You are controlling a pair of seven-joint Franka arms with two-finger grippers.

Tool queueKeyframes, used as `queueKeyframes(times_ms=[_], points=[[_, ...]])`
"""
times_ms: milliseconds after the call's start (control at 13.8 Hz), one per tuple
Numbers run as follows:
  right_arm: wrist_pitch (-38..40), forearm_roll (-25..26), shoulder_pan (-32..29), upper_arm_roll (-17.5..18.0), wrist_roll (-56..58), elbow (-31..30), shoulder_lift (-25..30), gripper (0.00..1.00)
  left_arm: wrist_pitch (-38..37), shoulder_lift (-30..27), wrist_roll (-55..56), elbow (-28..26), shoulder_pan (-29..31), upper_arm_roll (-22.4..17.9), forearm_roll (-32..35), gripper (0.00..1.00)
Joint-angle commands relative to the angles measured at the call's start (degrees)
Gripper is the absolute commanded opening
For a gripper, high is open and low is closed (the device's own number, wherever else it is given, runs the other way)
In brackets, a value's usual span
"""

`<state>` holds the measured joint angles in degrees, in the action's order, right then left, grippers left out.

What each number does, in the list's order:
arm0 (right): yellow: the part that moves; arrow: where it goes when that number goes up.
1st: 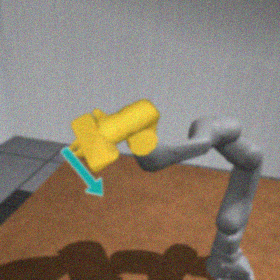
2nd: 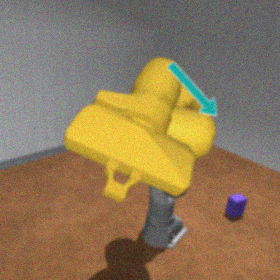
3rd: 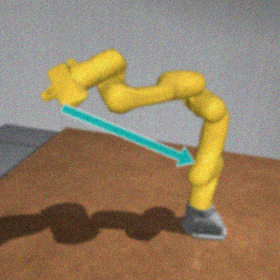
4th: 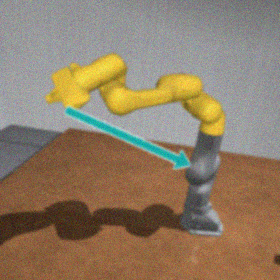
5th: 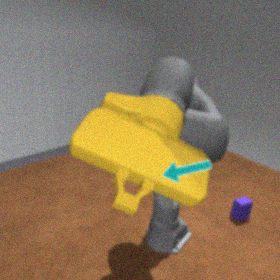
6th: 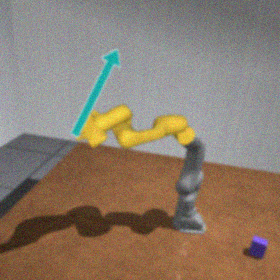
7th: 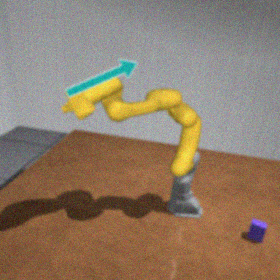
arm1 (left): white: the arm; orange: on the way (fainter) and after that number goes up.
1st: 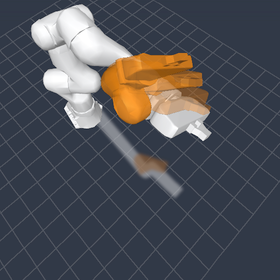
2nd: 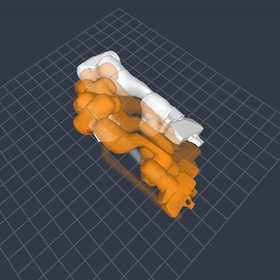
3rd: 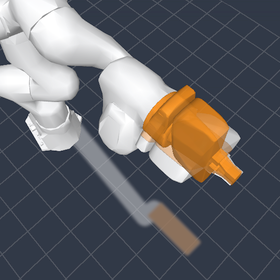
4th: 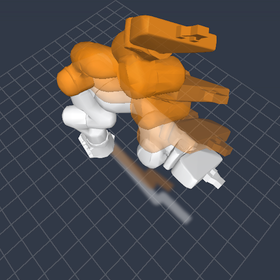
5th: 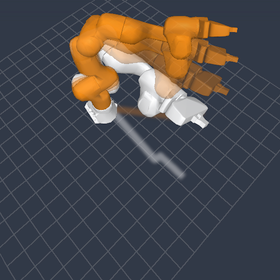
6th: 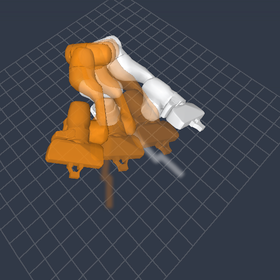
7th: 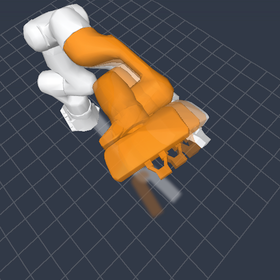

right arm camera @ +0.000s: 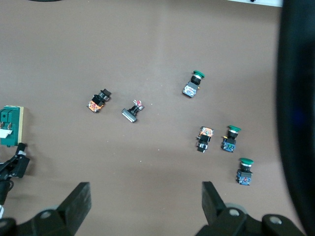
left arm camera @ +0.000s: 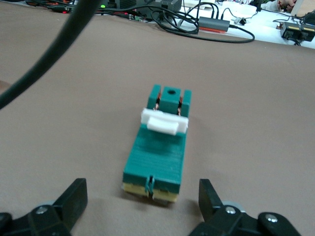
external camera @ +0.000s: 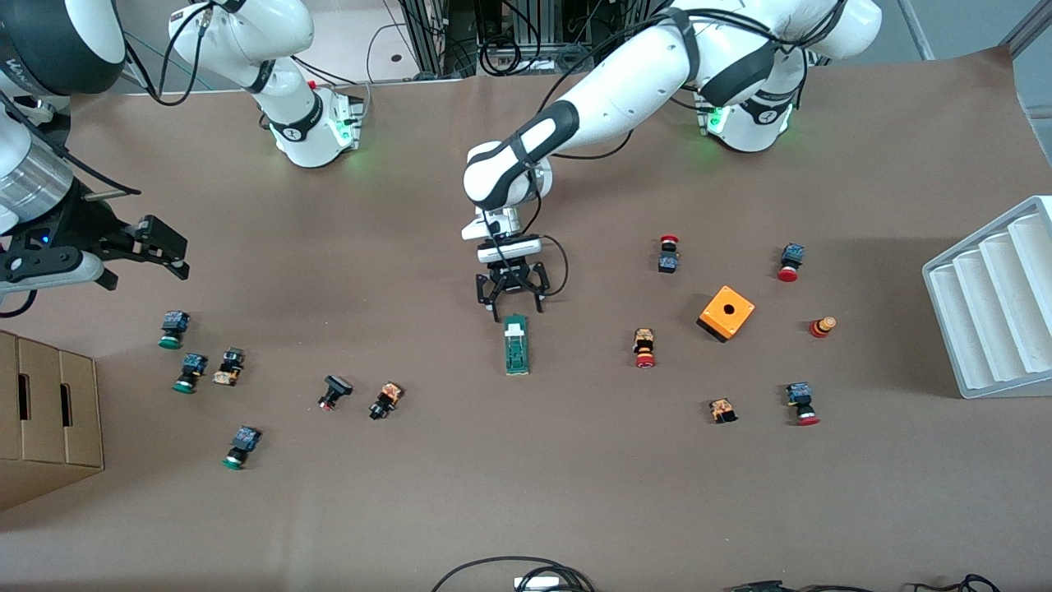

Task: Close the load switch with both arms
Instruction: 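Reach the right gripper toward the white switch handle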

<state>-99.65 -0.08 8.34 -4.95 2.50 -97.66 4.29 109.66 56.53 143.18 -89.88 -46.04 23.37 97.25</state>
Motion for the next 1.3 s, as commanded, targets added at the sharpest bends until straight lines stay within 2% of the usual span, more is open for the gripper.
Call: queueKeyframes(times_ms=[0,217,361,722,1083,1228], points=[[0.2,1.4,-0.4,-0.6,-0.2,0.6,-0.7,1.0,-0.5,3.5,0.9,5.6,-3.8,-3.2,0.7,1.0],[0.9,1.4,-1.2,-0.6,-0.3,0.7,-0.7,1.0,-1.4,3.9,1.3,4.6,-5.1,-3.3,0.1,1.0],[0.9,1.4,-1.3,-0.6,-0.3,0.6,-1.0,1.0,-5.1,6.5,5.8,4.8,-6.4,-3.3,0.8,1.0],[5.9,1.4,-0.9,-0.1,-0.1,0.6,-2.1,1.0,-5.3,6.7,6.2,5.0,-6.6,-3.5,0.8,1.0],[6.0,0.6,-0.7,0.1,-0.1,0.5,-5.1,1.0,-5.3,6.5,6.0,5.2,-6.5,-3.5,0.7,1.0],[5.3,0.4,2.0,0.3,-1.3,0.7,-6.6,1.0,-5.3,6.6,5.8,5.2,-6.5,-3.5,0.8,1.0]])
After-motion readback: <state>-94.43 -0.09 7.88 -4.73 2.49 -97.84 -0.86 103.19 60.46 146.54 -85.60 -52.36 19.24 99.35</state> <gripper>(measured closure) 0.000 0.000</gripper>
